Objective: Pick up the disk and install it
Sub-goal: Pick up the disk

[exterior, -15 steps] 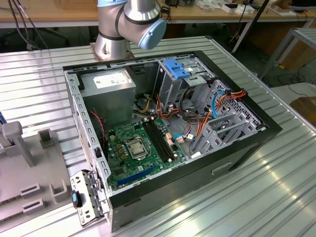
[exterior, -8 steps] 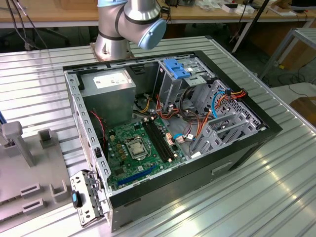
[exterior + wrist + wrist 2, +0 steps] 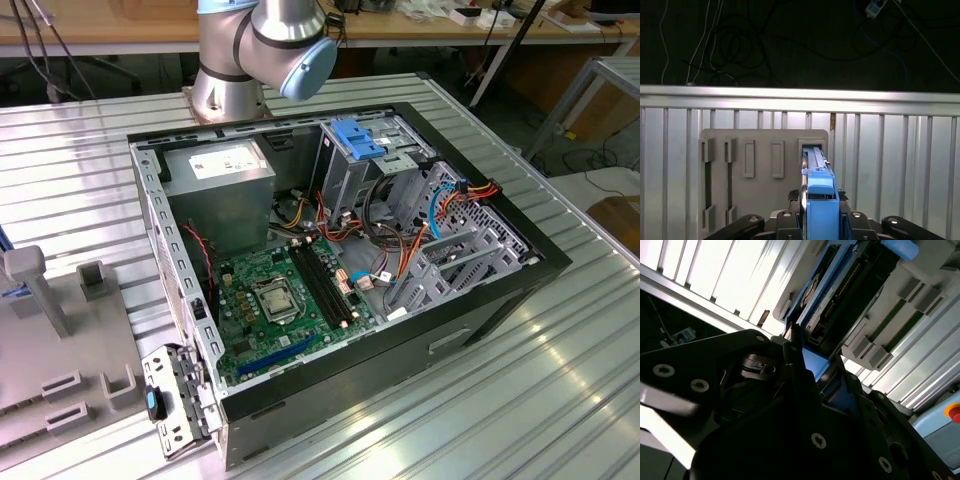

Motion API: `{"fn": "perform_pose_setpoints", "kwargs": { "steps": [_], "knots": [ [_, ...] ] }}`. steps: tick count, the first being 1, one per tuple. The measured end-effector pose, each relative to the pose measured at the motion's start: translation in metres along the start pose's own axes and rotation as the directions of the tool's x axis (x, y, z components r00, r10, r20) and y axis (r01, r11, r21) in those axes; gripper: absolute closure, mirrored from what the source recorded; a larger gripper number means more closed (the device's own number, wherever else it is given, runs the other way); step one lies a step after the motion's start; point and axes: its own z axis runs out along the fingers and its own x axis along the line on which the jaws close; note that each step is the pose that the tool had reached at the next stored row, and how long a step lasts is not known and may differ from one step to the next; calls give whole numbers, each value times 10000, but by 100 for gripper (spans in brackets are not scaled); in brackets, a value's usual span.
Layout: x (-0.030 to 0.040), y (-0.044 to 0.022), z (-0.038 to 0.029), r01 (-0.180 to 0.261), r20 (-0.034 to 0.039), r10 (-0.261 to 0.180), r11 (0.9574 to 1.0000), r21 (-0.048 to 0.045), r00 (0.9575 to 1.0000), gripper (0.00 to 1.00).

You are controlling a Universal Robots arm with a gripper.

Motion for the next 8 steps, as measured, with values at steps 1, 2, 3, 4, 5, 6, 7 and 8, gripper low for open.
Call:
{"fn": "perform_pose_setpoints", "kwargs": {
  "steps": [1, 2, 3, 4, 5, 6, 7, 8],
  "knots": [
    [1, -1, -22, 0, 0, 0, 10000, 0, 10000, 63],
    [1, -1, -56, 0, -1, 0, 10000, 0, 10000, 63],
    [2, -2, -89, 0, -1, 0, 10000, -1, 10000, 63],
    [3, -3, -146, 0, -1, 0, 10000, -1, 10000, 63],
    [4, -4, -188, 0, 0, 0, 10000, -1, 10000, 63],
    [4, -5, -214, 0, 0, 0, 10000, -1, 10000, 63],
    [5, -5, -234, 0, -1, 0, 10000, -1, 10000, 63],
    [5, -6, -252, 0, -1, 0, 10000, -1, 10000, 63]
  ]
}}
